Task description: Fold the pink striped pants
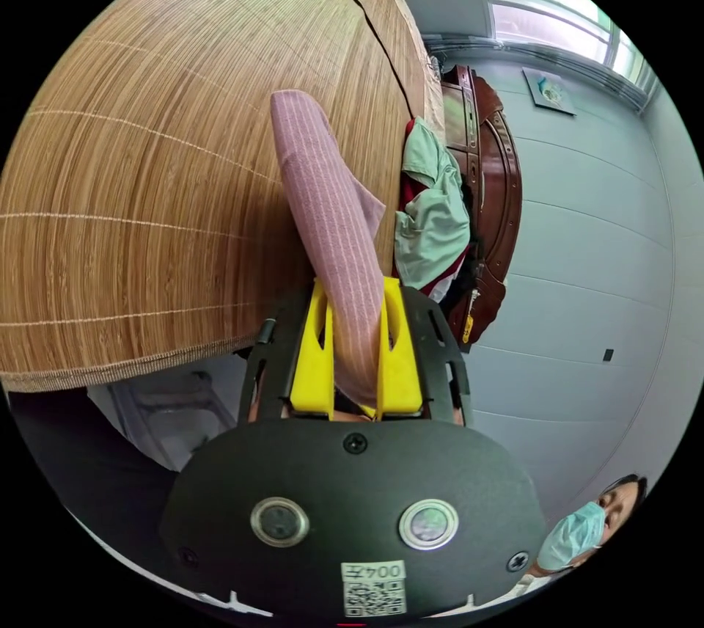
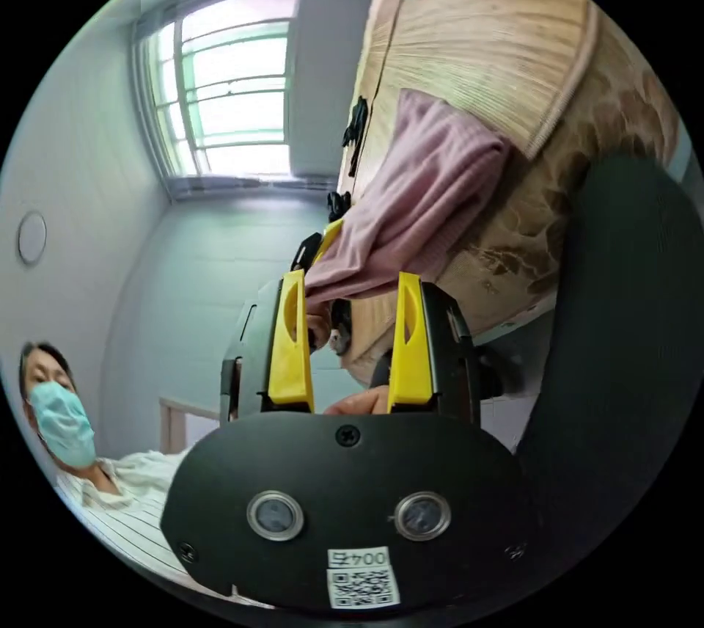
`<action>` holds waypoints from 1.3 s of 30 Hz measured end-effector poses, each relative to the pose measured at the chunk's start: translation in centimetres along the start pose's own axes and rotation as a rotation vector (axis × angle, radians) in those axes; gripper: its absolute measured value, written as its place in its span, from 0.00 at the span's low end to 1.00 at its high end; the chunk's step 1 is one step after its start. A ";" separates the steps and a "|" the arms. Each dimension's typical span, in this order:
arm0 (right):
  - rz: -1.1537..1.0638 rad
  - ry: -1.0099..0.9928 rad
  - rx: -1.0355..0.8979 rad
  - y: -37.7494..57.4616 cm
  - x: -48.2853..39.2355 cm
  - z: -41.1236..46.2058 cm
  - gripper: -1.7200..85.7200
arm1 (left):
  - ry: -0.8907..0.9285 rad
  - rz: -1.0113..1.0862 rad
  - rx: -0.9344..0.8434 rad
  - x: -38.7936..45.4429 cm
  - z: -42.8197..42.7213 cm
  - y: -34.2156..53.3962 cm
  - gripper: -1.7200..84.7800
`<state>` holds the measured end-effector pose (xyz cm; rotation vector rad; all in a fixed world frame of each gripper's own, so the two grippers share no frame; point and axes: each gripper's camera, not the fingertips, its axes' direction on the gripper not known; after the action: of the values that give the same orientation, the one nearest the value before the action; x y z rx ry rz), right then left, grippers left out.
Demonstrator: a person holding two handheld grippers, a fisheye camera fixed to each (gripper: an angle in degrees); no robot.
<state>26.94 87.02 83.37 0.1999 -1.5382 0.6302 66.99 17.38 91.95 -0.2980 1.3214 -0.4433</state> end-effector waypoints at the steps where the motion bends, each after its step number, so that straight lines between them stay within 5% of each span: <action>1: 0.032 -0.023 -0.002 -0.4 0.8 0.1 0.23 | -0.003 0.007 -0.001 0.5 0.0 -0.4 0.14; 11: 0.286 -0.306 0.078 -3.9 10.9 3.1 0.28 | -0.010 0.010 0.012 0.3 0.4 -1.9 0.14; 18: 0.302 -0.221 0.217 -8.6 13.8 3.0 0.26 | 0.006 -0.009 0.025 -2.9 -0.2 -2.1 0.14; 23: 0.250 -0.025 0.190 -10.3 13.7 4.9 0.14 | 0.004 -0.012 0.049 -5.6 -0.6 -1.8 0.14; 28: -0.002 0.322 0.145 -9.9 8.8 8.5 0.10 | -0.176 0.167 0.132 -5.5 -0.6 0.1 0.14; 33: -0.542 0.734 0.078 -6.9 0.0 16.9 0.08 | -0.461 0.438 0.268 -2.8 0.1 2.9 0.14; 39: -0.865 0.787 0.029 -8.8 -4.8 28.2 0.08 | -0.432 0.434 0.439 -5.3 -4.4 -1.6 0.14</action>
<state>7.34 64.44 82.56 0.5291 -0.5747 0.0044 61.57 18.64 96.24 0.2496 0.8051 -0.2687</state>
